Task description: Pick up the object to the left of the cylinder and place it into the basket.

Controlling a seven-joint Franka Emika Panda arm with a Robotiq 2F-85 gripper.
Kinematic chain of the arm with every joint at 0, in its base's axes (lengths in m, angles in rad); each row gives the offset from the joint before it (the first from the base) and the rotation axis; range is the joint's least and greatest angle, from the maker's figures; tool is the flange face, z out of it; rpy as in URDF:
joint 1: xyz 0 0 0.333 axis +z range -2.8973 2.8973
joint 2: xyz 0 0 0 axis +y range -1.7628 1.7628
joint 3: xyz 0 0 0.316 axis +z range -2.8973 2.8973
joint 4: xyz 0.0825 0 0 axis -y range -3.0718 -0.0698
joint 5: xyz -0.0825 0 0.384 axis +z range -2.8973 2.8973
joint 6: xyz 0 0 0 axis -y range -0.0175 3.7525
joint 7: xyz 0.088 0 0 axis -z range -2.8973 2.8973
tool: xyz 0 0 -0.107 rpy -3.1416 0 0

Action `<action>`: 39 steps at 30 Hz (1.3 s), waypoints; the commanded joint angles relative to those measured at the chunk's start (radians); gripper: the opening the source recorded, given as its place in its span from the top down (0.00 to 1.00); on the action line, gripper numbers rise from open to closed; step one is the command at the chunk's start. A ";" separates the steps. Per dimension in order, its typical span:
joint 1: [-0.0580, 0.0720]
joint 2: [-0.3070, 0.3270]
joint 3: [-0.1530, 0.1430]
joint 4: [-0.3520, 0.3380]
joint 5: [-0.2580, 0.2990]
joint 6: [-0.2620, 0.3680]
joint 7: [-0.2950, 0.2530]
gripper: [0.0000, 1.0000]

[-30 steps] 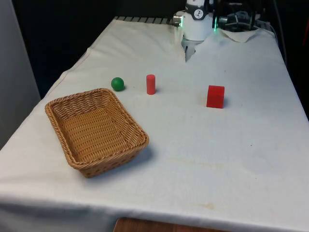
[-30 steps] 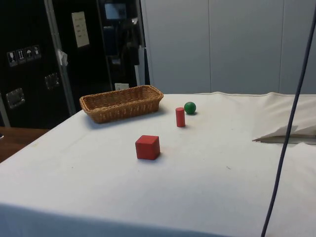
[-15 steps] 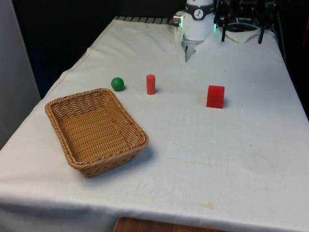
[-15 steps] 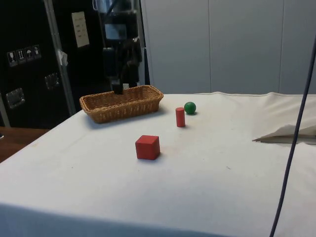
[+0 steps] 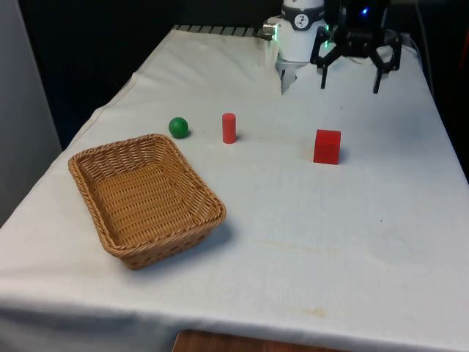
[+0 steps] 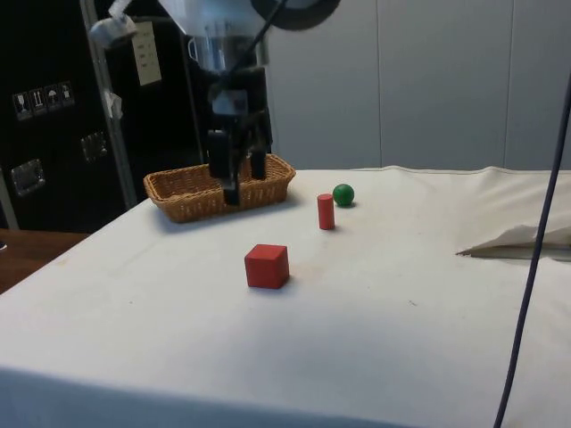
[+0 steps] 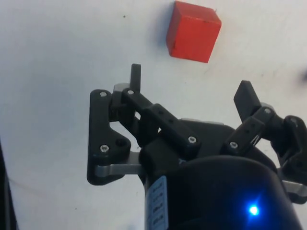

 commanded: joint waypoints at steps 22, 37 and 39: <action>-0.025 0.169 0.011 -0.063 0.024 0.253 -0.012 0.00; -0.051 0.276 0.016 -0.066 0.028 0.359 -0.017 0.03; -0.053 0.283 0.017 -0.067 0.028 0.367 -0.017 0.21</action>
